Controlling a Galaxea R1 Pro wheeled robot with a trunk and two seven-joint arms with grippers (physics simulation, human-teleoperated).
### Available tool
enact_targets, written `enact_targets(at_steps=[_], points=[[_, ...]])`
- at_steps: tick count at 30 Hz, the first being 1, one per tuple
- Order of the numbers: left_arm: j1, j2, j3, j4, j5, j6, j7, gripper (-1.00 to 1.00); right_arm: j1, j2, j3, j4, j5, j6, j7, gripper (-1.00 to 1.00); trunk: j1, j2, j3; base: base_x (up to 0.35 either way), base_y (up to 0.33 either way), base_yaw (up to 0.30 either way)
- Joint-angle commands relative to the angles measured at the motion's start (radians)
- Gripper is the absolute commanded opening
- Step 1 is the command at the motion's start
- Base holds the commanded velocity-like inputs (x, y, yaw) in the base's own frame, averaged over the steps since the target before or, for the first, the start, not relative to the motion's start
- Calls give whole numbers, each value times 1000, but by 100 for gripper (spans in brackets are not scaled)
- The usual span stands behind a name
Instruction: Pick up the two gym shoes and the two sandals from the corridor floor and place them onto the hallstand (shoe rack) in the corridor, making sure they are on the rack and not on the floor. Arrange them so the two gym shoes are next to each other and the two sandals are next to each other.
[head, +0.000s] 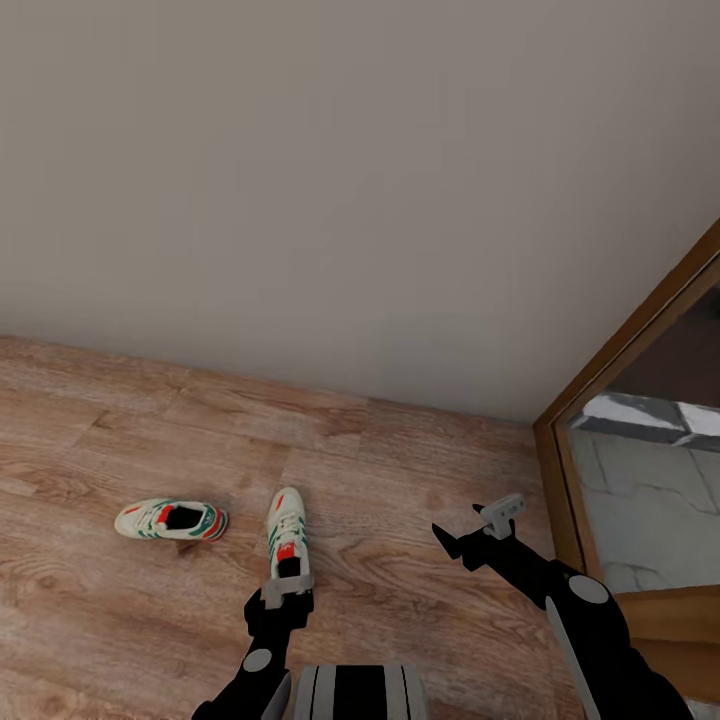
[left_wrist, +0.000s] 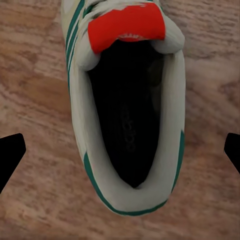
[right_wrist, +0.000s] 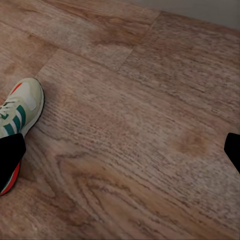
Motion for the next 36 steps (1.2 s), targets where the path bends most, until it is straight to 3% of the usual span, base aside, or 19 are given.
enact_targets(at_steps=[1, 8, 11, 36], points=[[-1, 0, -4, 0, 5, -9, 6, 100, 0, 0, -2, -2, 10, 3, 8, 100, 0, 0, -2, 0, 0, 0], [-1, 0, -5, -31, 1, -43, 4, 100, 0, 0, -2, -2, 10, 3, 8, 100, 0, 0, -5, 0, 0, 0], [-1, 0, -6, -40, 1, -45, 4, 100, 0, 0, -2, -2, 10, 3, 8, 100, 1, -1, -17, 0, 0, 0], [-1, 0, -9, -53, -1, -112, 3, 100, 0, 0, -3, -2, 11, 3, 8, 100, 12, -7, -148, 0, 0, 0]])
